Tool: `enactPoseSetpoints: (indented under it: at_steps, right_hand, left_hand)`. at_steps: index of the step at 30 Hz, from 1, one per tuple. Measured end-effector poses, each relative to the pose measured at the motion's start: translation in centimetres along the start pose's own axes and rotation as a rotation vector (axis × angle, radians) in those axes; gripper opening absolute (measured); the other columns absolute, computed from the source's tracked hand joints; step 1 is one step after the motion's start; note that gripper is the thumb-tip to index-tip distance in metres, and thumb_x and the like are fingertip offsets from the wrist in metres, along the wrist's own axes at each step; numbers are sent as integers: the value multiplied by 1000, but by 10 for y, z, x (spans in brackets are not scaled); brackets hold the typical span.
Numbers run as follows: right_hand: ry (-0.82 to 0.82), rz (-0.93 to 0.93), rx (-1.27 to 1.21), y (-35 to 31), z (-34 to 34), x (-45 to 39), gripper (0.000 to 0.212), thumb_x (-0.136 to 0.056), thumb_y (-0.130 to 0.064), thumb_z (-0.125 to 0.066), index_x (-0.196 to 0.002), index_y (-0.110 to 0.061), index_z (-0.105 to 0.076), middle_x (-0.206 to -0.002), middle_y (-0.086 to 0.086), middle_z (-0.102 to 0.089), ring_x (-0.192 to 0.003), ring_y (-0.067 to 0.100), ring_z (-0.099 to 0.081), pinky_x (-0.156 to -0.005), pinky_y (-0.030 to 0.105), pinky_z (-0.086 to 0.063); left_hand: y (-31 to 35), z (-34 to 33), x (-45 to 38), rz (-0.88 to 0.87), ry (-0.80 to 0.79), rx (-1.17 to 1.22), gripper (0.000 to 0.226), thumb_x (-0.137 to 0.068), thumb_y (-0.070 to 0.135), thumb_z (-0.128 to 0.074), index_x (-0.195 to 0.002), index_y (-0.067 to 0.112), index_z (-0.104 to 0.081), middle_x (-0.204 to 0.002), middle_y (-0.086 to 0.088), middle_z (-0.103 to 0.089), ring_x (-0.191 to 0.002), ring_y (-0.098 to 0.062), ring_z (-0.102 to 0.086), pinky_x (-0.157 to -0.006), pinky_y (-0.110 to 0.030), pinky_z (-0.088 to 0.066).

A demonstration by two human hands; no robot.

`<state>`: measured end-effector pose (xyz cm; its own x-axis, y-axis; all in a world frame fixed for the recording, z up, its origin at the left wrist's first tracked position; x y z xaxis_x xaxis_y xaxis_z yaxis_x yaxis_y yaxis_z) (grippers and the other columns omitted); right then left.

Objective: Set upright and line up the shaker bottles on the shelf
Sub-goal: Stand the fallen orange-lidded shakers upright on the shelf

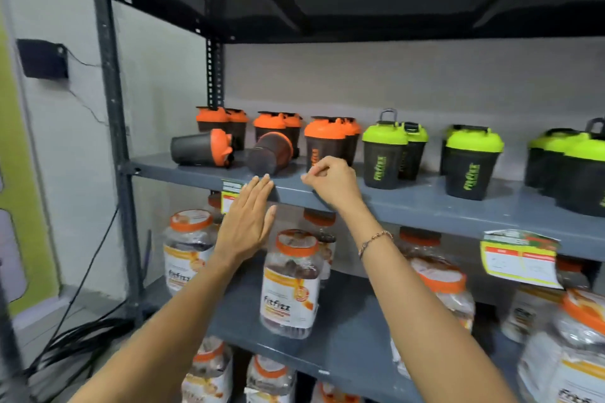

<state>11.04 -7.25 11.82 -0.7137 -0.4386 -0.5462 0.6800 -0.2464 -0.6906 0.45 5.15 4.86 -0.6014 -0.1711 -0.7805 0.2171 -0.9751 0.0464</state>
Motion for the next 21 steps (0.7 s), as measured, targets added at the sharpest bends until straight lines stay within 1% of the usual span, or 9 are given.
enactPoseSetpoints:
  at_steps: [2, 4, 5, 7, 8, 11, 14, 18, 21]
  right_hand:
    - [32, -45, -24, -10, -22, -7, 34, -84, -24, -66, -56, -5, -64, -73, 19, -71, -82, 35, -65, -75, 31, -49]
    - [72, -83, -11, -21, -41, -15, 50, -90, -30, -58, -48, -4, -55, -56, 17, -60, -70, 37, -56, -69, 32, -42]
    - [81, -114, 4, -24, -51, -20, 52, -92, -36, -54, -50, -5, -53, -59, 15, -61, -73, 35, -56, -70, 33, -41]
    - [71, -172, 58, -30, -71, -30, 57, -92, -53, -44, -77, -3, -65, -92, 21, -70, -94, 36, -62, -78, 35, -44]
    - [59, -197, 82, -31, -81, -34, 64, -90, -61, -40, -90, -3, -66, -106, 21, -69, -103, 36, -61, -82, 36, -44]
    - [76, -265, 137, -33, -100, -43, 85, -83, -76, -33, -112, -3, -65, -121, 18, -64, -115, 35, -57, -89, 36, -42]
    - [122, -300, 250, -35, -107, -47, 82, -80, -75, -41, -115, -5, -66, -123, 17, -65, -116, 35, -58, -90, 37, -43]
    - [175, -315, 282, -39, -105, -48, 68, -77, -62, -56, -116, -8, -66, -122, 15, -66, -115, 35, -58, -87, 34, -44]
    - [210, -316, 316, -39, -101, -46, 66, -73, -55, -63, -116, -5, -65, -123, 18, -61, -117, 36, -53, -88, 35, -44]
  left_hand:
    - [-32, 7, 1, -5, 3, 5, 55, -95, 31, -33, -135, -4, -48, -143, -17, -47, -135, -32, -41, -114, -39, -25]
    - [-63, 11, 0, 1, 7, 1, 56, -95, 31, -31, -133, -5, -50, -140, -18, -49, -132, -33, -44, -113, -41, -27]
    - [-78, 13, -3, 9, 6, 2, 56, -94, 31, -31, -133, -5, -50, -139, -19, -50, -132, -34, -45, -113, -42, -29]
    - [-100, 16, -9, -8, 7, -12, 55, -93, 30, -32, -129, -7, -53, -134, -21, -54, -126, -36, -50, -110, -44, -32]
    - [-108, 15, -12, -33, 11, -23, 54, -93, 29, -33, -126, -8, -55, -129, -23, -57, -122, -37, -54, -108, -43, -33]
    - [-124, 13, -18, -100, 40, -30, 50, -92, 28, -37, -121, -6, -59, -120, -22, -62, -111, -37, -60, -105, -39, -28]
    - [-133, 8, -20, -92, 84, -7, 47, -93, 30, -37, -119, -1, -60, -118, -17, -63, -109, -33, -60, -107, -41, -28]
    - [-134, 6, -25, -102, 124, 73, 43, -92, 29, -38, -114, 1, -62, -114, -15, -63, -105, -33, -59, -105, -40, -30]
    - [-138, 6, -24, -136, 161, 86, 41, -92, 29, -39, -113, 2, -62, -114, -14, -63, -107, -31, -58, -107, -39, -29]
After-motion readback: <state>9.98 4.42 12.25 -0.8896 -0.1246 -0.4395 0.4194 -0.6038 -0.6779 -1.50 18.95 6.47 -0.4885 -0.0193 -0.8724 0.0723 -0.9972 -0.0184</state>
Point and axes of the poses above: each hand's wrist, its own x-axis away from the middle knuckle, its own z-axis out of the back of the hand, y = z × x, the point moved 10 cm from there along -x, towards the middle knuckle
